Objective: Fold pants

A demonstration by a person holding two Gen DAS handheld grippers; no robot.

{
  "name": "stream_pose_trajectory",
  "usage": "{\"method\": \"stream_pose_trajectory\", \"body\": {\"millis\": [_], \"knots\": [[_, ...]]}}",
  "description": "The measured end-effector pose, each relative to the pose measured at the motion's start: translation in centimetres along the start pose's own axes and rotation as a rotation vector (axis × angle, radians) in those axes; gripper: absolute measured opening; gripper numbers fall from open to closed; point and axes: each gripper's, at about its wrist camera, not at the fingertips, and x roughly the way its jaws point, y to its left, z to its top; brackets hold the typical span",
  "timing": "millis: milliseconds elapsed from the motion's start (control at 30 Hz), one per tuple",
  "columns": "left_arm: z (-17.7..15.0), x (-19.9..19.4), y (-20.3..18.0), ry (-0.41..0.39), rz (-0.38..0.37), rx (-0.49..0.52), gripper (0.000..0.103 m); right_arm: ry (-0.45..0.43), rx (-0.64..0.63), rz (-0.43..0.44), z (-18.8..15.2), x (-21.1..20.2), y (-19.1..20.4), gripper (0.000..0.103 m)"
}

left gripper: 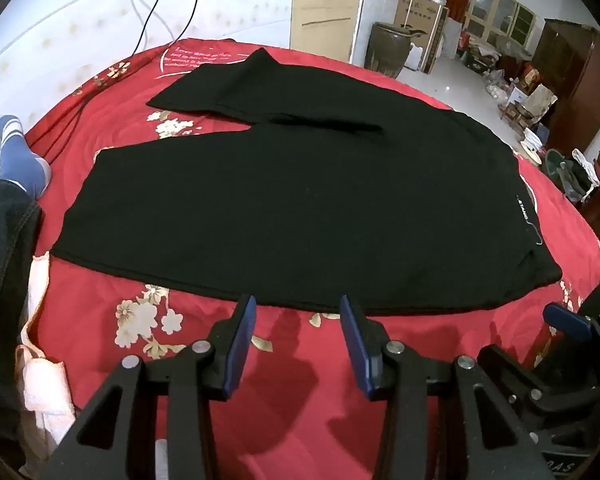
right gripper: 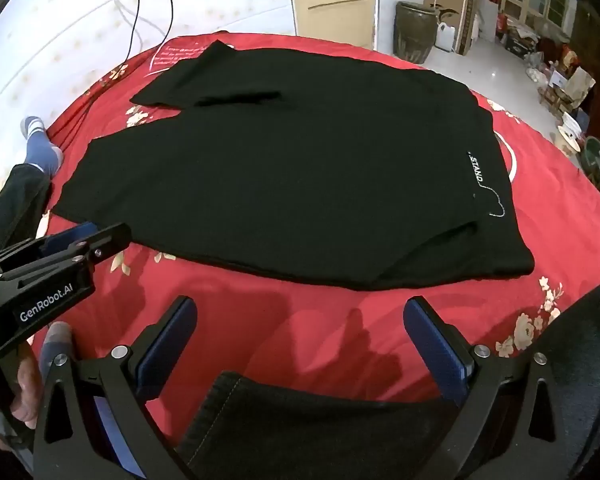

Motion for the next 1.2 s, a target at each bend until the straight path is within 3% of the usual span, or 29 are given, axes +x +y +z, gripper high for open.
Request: {"method": "stream_pose_trajectory", "body": {"millis": [1200], "knots": [[-0.2,-0.6,-0.7,-0.036,0.04,0.059,0.046,-0.002,0.014,0.012,0.0,0.4,0.0,0.103]]}}
